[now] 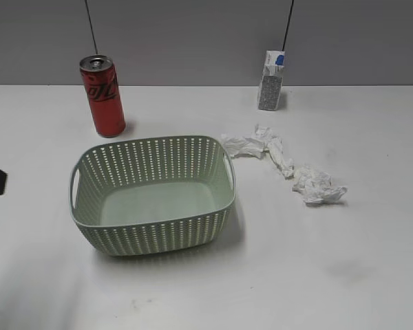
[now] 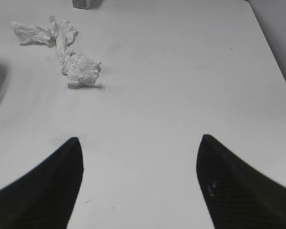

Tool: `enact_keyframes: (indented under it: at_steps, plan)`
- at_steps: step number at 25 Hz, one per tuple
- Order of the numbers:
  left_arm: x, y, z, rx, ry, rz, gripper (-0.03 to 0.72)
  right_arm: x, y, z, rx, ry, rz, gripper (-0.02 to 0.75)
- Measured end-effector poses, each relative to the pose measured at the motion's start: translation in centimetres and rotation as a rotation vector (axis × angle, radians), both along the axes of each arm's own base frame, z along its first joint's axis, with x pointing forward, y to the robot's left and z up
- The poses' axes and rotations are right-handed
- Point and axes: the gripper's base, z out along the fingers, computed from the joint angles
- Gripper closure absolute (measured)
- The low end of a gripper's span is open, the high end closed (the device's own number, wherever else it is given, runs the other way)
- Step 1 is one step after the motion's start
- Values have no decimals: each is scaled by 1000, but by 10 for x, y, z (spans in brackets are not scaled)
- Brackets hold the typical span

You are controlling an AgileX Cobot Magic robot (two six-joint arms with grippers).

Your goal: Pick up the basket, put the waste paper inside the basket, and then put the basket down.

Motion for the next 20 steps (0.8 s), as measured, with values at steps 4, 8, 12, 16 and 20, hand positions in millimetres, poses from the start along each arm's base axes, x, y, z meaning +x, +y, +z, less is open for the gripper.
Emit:
enact_keyframes:
  at_steps: [4,8,12,16,20]
  plan:
    - [51,-27,-20,47,132,-36,113,0,0,0,1,0,0,178]
    - [101,-45,-47,71,246,-1,119,0,0,0,1,0,0,178]
    - [136,-61,-74,79,352,23,119,0,0,0,1,0,0,178]
    - [154,-68,-91,101,441,40,129,0,0,0,1,0,0,178]
    - [156,-68,-96,115,468,44,235,0,0,0,1,0,0,178]
